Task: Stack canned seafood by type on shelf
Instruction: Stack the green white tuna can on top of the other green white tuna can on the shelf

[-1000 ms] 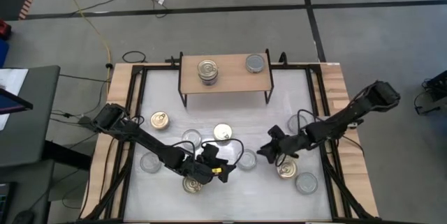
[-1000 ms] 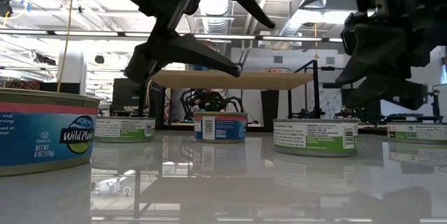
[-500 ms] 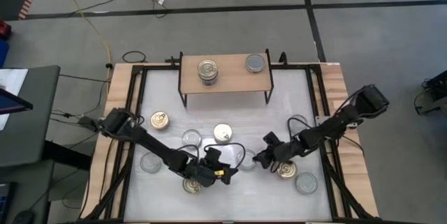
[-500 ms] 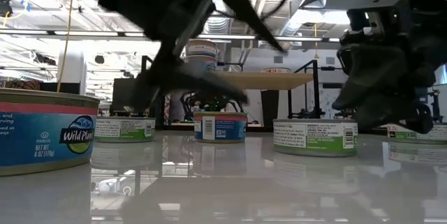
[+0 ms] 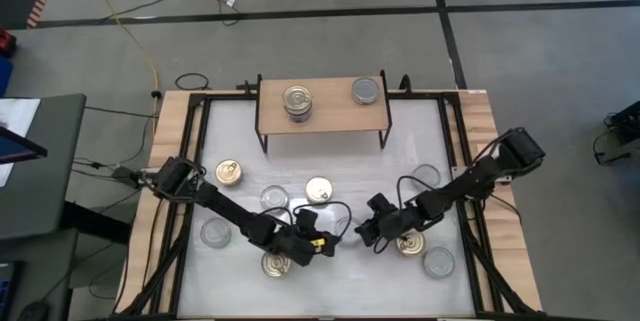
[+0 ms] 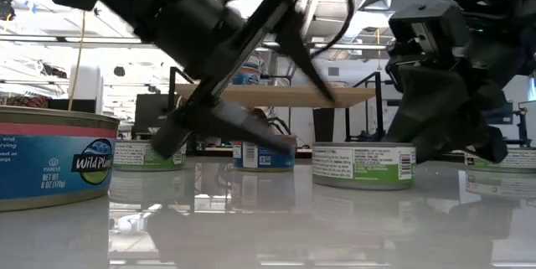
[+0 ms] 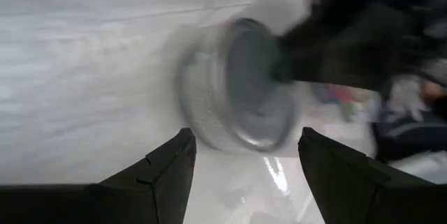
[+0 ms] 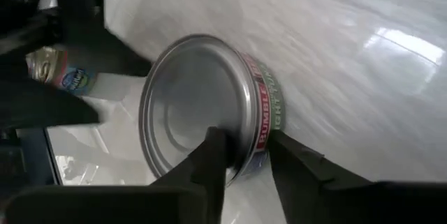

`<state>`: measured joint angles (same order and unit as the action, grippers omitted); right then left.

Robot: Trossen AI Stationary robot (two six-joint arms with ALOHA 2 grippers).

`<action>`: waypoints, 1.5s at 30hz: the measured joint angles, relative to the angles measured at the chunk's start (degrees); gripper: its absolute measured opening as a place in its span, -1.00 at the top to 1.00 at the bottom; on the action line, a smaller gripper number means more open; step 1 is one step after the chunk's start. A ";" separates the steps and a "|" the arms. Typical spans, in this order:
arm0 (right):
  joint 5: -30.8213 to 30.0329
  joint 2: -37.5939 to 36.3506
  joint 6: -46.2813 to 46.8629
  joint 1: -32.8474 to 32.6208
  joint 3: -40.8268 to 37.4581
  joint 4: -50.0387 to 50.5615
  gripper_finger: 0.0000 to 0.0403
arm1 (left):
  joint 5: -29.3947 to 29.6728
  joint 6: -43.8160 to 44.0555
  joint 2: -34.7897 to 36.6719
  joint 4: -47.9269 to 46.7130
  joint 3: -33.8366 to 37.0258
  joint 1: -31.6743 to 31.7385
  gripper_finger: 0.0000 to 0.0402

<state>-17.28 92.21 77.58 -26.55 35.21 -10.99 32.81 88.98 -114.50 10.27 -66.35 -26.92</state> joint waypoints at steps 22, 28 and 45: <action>-0.20 0.80 0.55 0.00 0.74 0.24 0.81 | -3.74 19.43 -0.07 -3.49 0.02 0.00 -0.20; -0.12 0.83 0.57 0.00 0.69 0.15 0.88 | -4.23 19.04 -0.07 -0.44 0.02 0.00 -0.20; 0.24 0.89 0.42 -0.43 0.63 -0.58 0.88 | -6.08 20.12 -8.14 8.44 -5.99 0.11 -0.20</action>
<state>-17.04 93.10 78.00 -26.98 35.83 -11.57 26.73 109.10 -122.64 18.70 -72.34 -26.81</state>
